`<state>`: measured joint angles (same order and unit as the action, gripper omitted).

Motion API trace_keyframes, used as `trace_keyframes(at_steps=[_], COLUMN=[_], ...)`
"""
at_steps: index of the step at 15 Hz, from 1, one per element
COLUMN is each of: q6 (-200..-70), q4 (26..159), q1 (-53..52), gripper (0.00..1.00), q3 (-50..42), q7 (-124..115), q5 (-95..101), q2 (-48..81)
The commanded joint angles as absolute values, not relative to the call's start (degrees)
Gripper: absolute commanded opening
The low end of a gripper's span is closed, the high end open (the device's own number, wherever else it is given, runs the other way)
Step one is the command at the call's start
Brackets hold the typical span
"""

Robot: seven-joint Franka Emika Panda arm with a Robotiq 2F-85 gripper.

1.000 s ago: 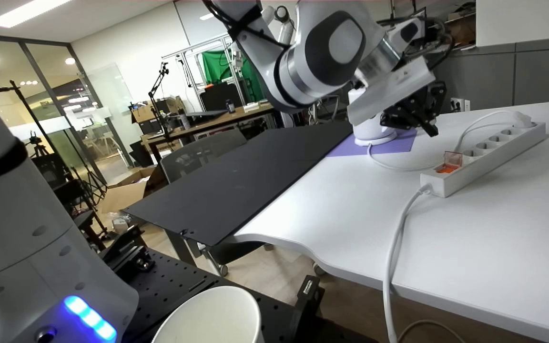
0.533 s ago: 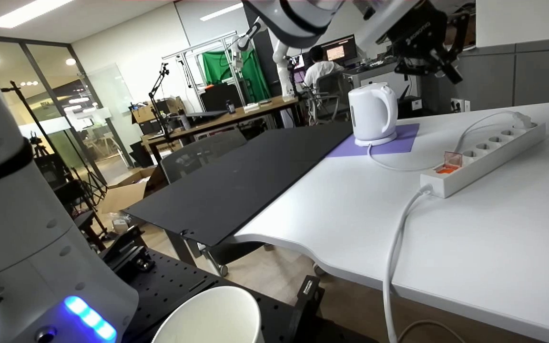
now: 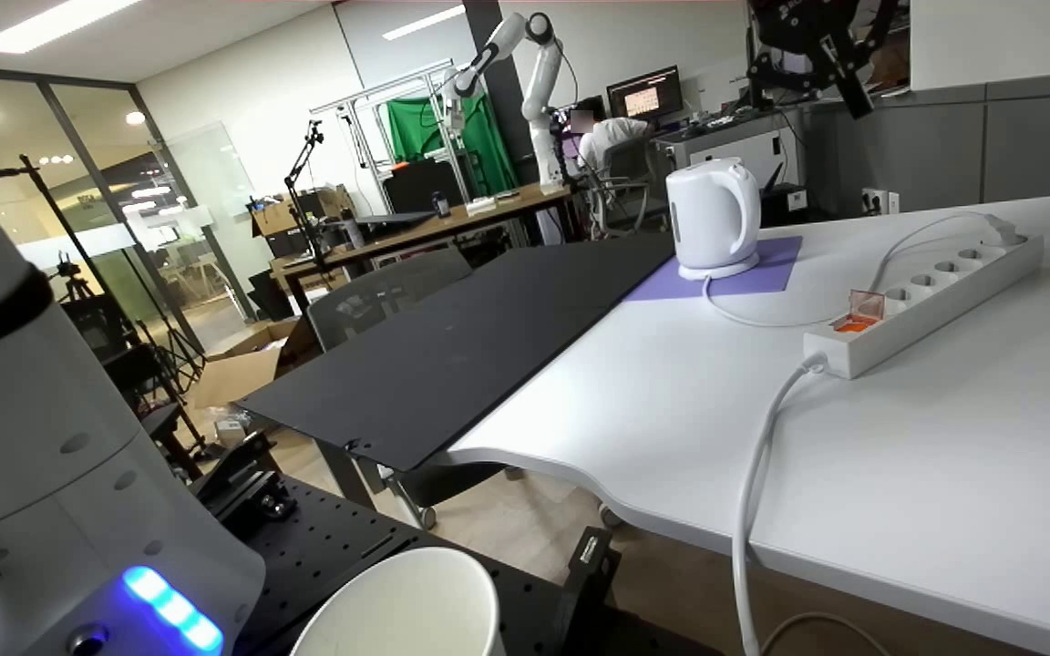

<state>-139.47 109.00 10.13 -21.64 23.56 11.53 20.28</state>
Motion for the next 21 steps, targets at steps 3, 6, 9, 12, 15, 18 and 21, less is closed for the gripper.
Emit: trace_keyframes(at_steps=[3, 6, 9, 12, 15, 18, 21], q6=[-128.5, -125.7, -123.5, -121.9, -120.6, -119.6, -119.5], q4=[103.9, 102.3, 101.1, 100.2, 99.6, 99.4, 99.7], q1=[17.9, 19.3, 19.9, 20.2, 20.3, 20.2, 20.0], gripper=[0.0, 0.0, 0.33, 0.53, 0.73, 0.93, 1.0], q3=[-13.4, -12.3, -12.0, -11.8, -11.7, -11.7, -11.6], q7=[29.1, 29.8, 29.8, 29.7, 29.5, 29.5, 29.4], q5=[3.4, 2.0, 2.1, 2.3, 2.3, 2.5, 2.7], q2=[19.1, 19.3, 19.5, 19.8, 20.0, 19.9, 19.8])
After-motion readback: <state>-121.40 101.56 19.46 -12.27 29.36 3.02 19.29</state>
